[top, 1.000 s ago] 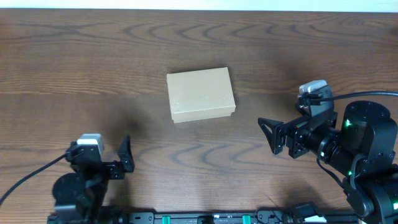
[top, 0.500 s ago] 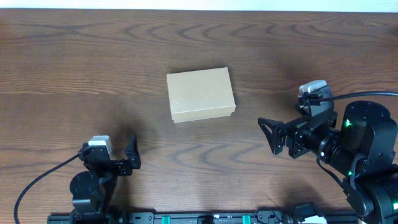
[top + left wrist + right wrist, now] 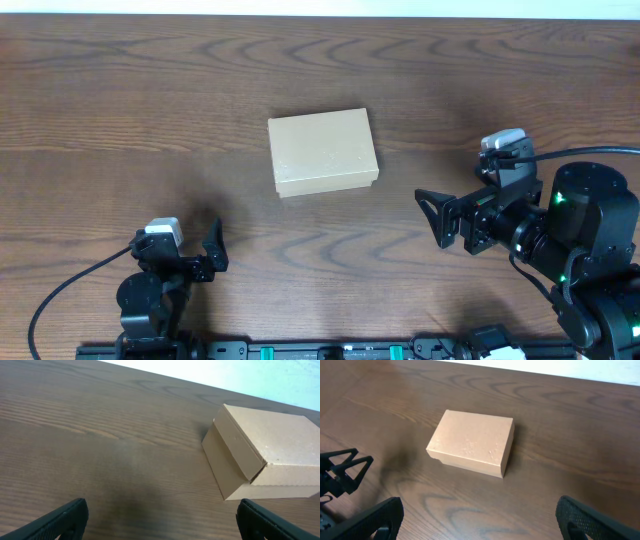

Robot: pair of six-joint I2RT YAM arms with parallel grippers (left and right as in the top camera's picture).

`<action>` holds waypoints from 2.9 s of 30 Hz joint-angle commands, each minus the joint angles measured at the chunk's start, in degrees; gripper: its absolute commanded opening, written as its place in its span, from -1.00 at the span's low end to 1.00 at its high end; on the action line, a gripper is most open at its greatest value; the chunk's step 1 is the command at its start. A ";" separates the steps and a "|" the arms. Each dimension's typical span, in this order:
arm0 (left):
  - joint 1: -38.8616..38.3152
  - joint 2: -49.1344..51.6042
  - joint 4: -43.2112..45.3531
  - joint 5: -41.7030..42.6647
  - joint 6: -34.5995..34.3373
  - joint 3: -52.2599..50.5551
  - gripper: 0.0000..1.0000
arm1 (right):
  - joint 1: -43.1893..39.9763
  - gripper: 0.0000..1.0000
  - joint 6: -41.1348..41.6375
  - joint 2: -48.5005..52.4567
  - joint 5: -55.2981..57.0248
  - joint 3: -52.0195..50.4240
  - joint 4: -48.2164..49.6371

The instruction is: Pack container

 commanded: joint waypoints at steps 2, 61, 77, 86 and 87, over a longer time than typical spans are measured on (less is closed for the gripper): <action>0.11 -0.42 0.00 0.20 -0.35 -1.22 0.91 | 0.46 0.98 -0.28 -0.04 0.31 -0.04 -0.11; 0.11 -0.42 0.00 0.20 -0.35 -1.22 0.91 | 11.34 0.99 -3.65 -49.55 4.79 -66.99 34.14; 0.11 -0.42 0.00 0.20 -0.35 -1.22 0.91 | 11.34 0.99 -3.65 -49.55 4.79 -66.99 34.14; 0.11 -0.42 0.00 0.20 -0.35 -1.22 0.91 | 11.34 0.99 -3.65 -49.55 4.79 -66.99 34.14; 0.11 -0.42 0.00 0.20 -0.35 -1.22 0.91 | 11.34 0.99 -3.65 -49.55 4.79 -66.99 34.14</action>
